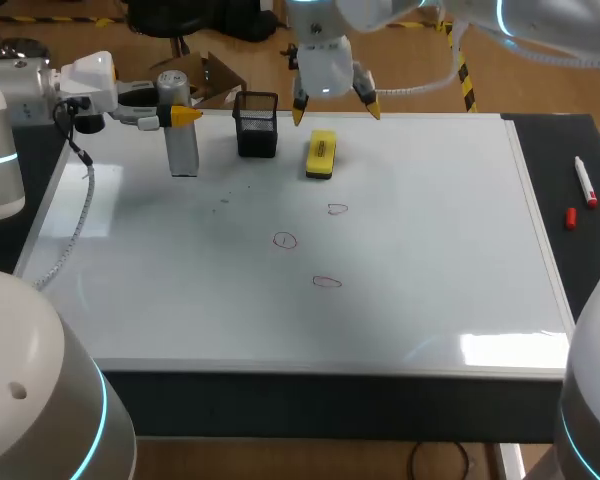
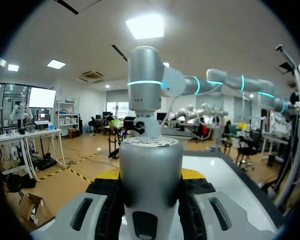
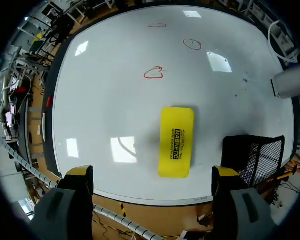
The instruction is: Pick up the inspection probe, press it on each red-marked spot on the whiteboard one by one, put down the probe, pick up the eraser, and wipe off all the red marks.
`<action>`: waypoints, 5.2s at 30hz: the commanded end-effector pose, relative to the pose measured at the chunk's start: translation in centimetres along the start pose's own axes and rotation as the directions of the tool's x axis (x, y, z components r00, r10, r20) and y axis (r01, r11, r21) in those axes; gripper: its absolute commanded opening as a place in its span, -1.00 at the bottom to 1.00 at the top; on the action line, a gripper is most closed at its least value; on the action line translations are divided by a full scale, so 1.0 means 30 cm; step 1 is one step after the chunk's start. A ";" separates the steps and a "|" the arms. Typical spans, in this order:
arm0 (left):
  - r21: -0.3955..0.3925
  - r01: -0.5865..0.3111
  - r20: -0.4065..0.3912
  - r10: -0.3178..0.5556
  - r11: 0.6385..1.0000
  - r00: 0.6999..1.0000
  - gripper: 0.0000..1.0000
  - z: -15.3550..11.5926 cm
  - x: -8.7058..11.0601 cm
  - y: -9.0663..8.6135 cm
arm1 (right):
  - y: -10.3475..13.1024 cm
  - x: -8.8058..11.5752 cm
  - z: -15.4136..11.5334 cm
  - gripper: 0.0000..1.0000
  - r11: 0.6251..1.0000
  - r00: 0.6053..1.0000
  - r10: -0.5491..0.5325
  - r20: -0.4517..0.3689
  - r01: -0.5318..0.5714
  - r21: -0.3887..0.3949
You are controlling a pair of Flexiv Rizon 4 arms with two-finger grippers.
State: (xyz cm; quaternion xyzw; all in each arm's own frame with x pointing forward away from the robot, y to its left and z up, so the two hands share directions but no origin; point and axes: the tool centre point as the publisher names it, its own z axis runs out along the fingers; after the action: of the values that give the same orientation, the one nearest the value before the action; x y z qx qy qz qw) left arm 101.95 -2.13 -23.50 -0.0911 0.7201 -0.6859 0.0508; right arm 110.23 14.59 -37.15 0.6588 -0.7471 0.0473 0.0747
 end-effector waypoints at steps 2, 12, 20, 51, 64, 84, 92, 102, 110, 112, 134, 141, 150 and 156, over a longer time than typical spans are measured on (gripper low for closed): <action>-0.002 0.000 0.004 0.000 1.000 1.000 -1.00 0.001 0.004 -0.006 | 0.029 0.015 0.024 1.00 0.999 0.999 0.000 0.033 -0.001 0.039; -0.002 0.000 0.004 0.000 1.000 1.000 -1.00 0.001 0.004 -0.006 | 0.029 0.023 0.114 1.00 0.999 0.995 -0.038 0.095 0.035 0.027; -0.002 0.000 0.004 0.000 1.000 1.000 -1.00 0.001 0.004 -0.006 | 0.003 0.018 0.155 1.00 0.997 0.989 -0.078 0.127 0.076 0.025; -0.002 0.000 0.004 0.000 1.000 1.000 -1.00 0.001 0.004 -0.006 | -0.039 -0.100 0.193 1.00 0.996 0.982 -0.086 0.166 0.081 0.032; -0.002 0.000 0.004 0.000 1.000 1.000 -1.00 0.001 0.004 -0.006 | -0.032 -0.104 0.210 0.59 0.998 0.982 -0.069 0.178 0.067 0.022; -0.002 0.000 0.004 0.000 1.000 1.000 -1.00 0.001 0.004 -0.006 | 0.003 -0.127 0.220 0.52 0.997 0.987 0.062 0.151 -0.053 -0.065; -0.002 0.000 0.004 0.000 1.000 1.000 -1.00 0.001 0.004 -0.006 | 0.009 -0.124 0.233 -0.85 0.993 0.984 0.098 0.150 -0.087 -0.081; -0.002 0.000 0.004 0.000 1.000 1.000 -1.00 0.001 0.004 -0.006 | 0.027 -0.087 0.201 -1.00 0.988 0.982 0.132 0.131 -0.121 -0.091; -0.002 0.000 0.004 0.000 1.000 1.000 -1.00 0.001 0.004 -0.006 | 0.051 -0.010 0.141 -1.00 0.985 0.982 0.160 0.104 -0.152 -0.082; -0.002 0.000 0.004 0.000 1.000 1.000 -1.00 0.001 0.004 -0.006 | 0.055 0.018 0.128 -1.00 0.984 0.981 0.168 0.095 -0.161 -0.074; -0.002 0.000 0.004 0.000 1.000 1.000 -1.00 0.001 0.004 -0.006 | 0.081 0.393 0.142 -1.00 0.927 0.925 0.371 0.080 -0.364 -0.087; -0.002 0.000 0.004 0.000 1.000 1.000 -1.00 0.001 0.004 -0.006 | 0.059 0.500 0.157 -1.00 0.905 0.901 0.423 0.098 -0.415 -0.093; -0.002 0.000 0.004 0.000 1.000 1.000 -1.00 0.001 0.004 -0.006 | 0.026 0.602 0.160 -1.00 0.885 0.881 0.464 0.090 -0.457 -0.084; -0.002 0.000 0.004 0.000 1.000 1.000 -1.00 0.001 0.004 -0.006 | 0.013 0.667 0.174 -1.00 0.871 0.865 0.491 0.101 -0.484 -0.086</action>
State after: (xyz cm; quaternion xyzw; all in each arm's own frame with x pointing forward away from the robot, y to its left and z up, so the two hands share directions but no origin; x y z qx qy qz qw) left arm 101.95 -2.13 -23.50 -0.0911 0.7202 -0.6859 0.0507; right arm 107.43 -4.95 -38.99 0.4470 -0.8935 0.0073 0.0411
